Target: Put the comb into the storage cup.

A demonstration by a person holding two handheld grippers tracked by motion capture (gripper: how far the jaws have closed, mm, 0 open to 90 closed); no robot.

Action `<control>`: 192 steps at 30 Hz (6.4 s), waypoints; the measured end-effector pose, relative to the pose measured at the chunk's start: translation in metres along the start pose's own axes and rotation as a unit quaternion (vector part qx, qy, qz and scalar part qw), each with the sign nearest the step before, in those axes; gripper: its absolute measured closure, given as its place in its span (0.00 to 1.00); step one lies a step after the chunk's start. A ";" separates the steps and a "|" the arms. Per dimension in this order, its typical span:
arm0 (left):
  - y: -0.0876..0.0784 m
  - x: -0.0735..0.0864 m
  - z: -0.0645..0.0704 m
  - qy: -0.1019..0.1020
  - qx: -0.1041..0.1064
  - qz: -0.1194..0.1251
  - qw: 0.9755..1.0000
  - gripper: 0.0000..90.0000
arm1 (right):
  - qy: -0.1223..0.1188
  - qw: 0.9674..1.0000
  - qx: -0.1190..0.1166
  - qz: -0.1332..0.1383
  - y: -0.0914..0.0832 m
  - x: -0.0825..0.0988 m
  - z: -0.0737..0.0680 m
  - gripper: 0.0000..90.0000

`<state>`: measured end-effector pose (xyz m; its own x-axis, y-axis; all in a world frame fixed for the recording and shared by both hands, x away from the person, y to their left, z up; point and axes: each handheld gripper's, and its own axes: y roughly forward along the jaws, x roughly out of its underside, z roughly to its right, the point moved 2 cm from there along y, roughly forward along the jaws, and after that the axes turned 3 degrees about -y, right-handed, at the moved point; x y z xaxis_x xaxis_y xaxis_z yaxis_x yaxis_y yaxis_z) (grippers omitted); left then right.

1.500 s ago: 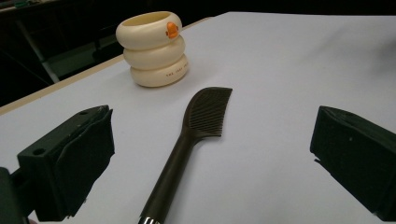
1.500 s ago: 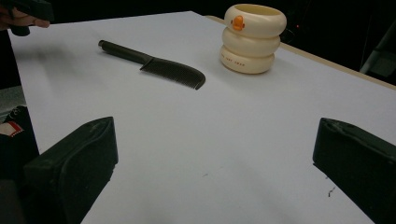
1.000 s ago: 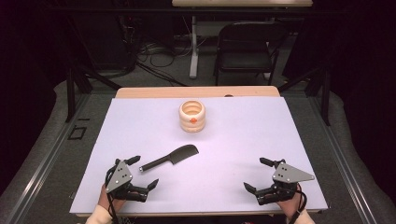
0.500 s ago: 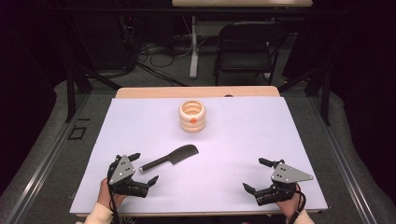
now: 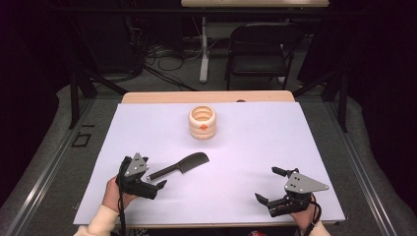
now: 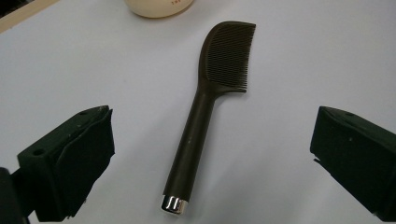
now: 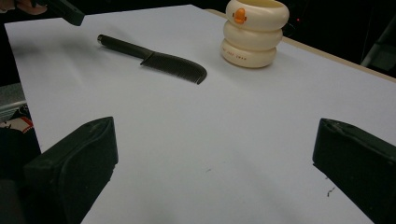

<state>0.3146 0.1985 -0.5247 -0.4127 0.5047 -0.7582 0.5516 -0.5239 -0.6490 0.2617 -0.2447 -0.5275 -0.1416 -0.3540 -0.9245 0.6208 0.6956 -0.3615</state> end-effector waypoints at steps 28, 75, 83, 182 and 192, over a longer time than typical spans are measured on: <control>0.021 -0.025 -0.011 0.056 -0.003 -0.100 0.993 0.00 | 0.004 1.000 0.001 -0.005 -0.001 0.001 -0.001 0.00; 0.087 -0.057 -0.002 0.129 0.020 -0.317 0.939 0.62 | -0.004 1.000 -0.011 -0.019 0.006 0.001 -0.003 0.00; 0.096 -0.057 0.000 0.140 0.027 -0.331 0.933 0.76 | -0.004 1.000 -0.014 -0.022 0.007 0.002 -0.003 0.00; 0.047 -0.062 -0.011 0.048 0.020 -0.097 0.994 0.80 | -0.004 0.999 -0.016 -0.028 0.009 0.002 -0.002 0.00; 0.046 -0.063 -0.014 0.041 0.010 -0.078 0.996 0.80 | -0.004 0.999 -0.015 -0.028 0.009 0.002 -0.002 0.00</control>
<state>0.3754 0.1524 -0.5060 -0.4311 0.6356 -0.6404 0.4704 -0.4474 -0.7607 0.2654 -0.2374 -0.5326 -0.1683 -0.3976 -0.9020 0.5881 0.6939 -0.4156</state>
